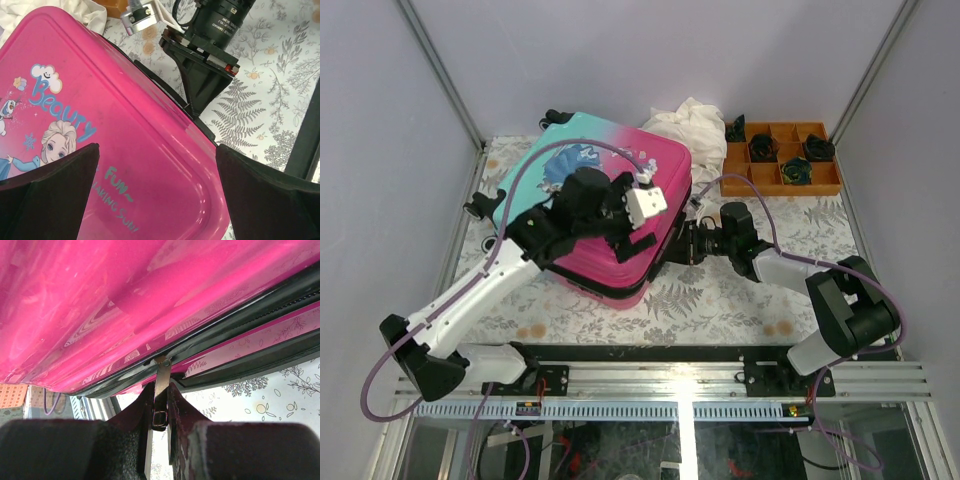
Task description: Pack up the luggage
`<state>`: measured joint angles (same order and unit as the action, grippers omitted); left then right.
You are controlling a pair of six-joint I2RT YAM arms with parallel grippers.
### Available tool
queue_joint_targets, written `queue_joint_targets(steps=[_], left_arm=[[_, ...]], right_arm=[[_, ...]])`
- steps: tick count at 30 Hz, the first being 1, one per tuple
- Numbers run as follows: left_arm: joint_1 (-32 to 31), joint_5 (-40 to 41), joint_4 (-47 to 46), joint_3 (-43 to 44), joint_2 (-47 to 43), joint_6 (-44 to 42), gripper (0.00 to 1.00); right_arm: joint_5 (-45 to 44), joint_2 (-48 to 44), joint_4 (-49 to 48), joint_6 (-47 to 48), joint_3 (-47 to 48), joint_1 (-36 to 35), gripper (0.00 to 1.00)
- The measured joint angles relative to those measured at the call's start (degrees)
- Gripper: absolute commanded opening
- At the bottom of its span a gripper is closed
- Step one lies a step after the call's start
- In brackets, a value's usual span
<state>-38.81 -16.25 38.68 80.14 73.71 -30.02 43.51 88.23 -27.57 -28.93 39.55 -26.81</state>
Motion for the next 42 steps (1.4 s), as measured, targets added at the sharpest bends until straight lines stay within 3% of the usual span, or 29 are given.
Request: queue_joint_targets(steps=[7, 13, 24, 42], left_arm=[[-7.41, 14.27, -3.56, -5.27, 1.44, -1.57, 0.98], [-11.85, 21.03, -7.37, -9.31, 1.31, -5.27, 0.93], [-12.66, 18.23, -9.18, -14.99, -2.47, -7.89, 0.77], [-13.05, 14.29, -7.13, -17.03, -4.9, -15.13, 0.69]], right_arm=[[-0.39, 0.0, 0.35, 0.52, 0.0, 0.0, 0.0], [-0.48, -0.11, 2.21, 1.99, 0.5, 0.61, 0.0], [5.27, 1.55, 8.9, 6.82, 5.11, 10.25, 0.0], [8.48, 9.9, 10.95, 11.39, 13.79, 17.44, 0.0]])
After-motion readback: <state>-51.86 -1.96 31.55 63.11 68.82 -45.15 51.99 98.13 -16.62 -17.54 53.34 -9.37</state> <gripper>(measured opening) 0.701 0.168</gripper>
